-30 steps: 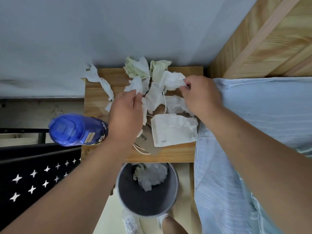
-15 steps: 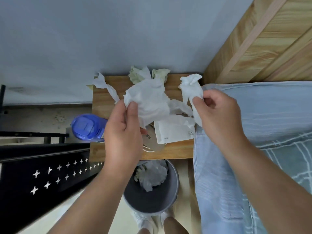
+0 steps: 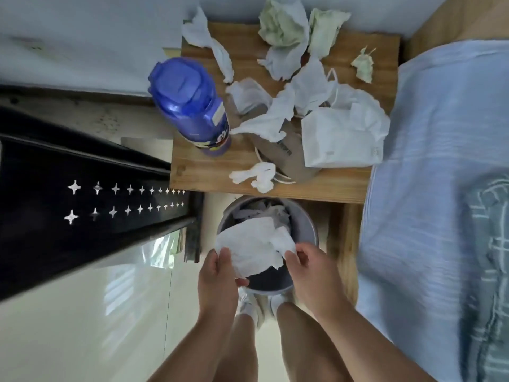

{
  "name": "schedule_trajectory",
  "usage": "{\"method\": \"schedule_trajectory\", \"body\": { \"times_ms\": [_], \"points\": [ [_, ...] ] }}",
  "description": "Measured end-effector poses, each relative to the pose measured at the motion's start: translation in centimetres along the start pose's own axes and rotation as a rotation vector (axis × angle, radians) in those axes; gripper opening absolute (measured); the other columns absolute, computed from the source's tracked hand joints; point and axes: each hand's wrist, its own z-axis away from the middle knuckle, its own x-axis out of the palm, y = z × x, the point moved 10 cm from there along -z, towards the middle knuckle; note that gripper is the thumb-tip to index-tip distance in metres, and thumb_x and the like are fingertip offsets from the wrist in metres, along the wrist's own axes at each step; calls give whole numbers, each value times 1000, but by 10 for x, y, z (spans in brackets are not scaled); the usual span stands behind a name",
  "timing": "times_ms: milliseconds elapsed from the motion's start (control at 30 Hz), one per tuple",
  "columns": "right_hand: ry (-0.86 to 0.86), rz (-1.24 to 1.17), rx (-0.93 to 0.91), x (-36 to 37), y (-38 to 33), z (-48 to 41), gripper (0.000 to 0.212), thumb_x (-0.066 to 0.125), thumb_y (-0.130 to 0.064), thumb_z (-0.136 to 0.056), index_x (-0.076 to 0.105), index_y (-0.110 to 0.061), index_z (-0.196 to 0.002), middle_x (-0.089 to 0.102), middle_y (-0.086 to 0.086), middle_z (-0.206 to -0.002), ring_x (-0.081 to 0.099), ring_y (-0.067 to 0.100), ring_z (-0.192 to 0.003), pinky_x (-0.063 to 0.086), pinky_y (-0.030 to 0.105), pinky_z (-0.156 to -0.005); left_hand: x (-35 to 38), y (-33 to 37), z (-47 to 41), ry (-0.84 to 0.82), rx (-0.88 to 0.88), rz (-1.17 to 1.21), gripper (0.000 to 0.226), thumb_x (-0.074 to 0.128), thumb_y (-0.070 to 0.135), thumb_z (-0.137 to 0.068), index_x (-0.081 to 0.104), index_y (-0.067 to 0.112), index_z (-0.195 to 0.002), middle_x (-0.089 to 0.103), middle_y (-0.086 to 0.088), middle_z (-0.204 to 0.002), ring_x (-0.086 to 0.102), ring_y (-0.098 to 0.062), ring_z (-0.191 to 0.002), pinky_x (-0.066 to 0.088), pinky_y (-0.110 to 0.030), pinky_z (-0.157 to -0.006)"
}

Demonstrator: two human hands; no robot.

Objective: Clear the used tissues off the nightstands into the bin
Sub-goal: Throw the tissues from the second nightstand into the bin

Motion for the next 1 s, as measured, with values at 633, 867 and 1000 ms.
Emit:
{"method": "schedule_trajectory", "body": {
  "times_ms": [633, 867, 1000],
  "points": [
    [-208, 78, 179, 12, 22, -34, 34, 60, -32, -97, 64, -24, -130, 69, -10, -121, 64, 12, -116, 46, 23, -90, 44, -11, -39, -209, -213, 142, 25, 58, 25, -102, 68, 26, -125, 75, 0, -104, 74, -15, -97, 59, -31, -68],
    [-196, -63, 166, -34, -36, -12, 13, 65, -25, -95, 72, -27, -106, 70, -9, -83, 71, 22, -87, 55, 46, -85, 15, 61, -13, -177, -98, 125, 20, 57, 17, -102, 69, 25, -115, 73, 1, -99, 73, -15, -89, 55, -20, -49],
    [-195, -136, 106, -61, -64, 1, 9, 63, -25, -93, 69, -30, -97, 68, -8, -74, 65, 14, -75, 55, 45, -80, 5, 91, 2, -175, 57, 47, 22, 58, 21, -103, 70, 25, -120, 71, 9, -102, 72, -16, -90, 64, -36, -77]
  ]
}}
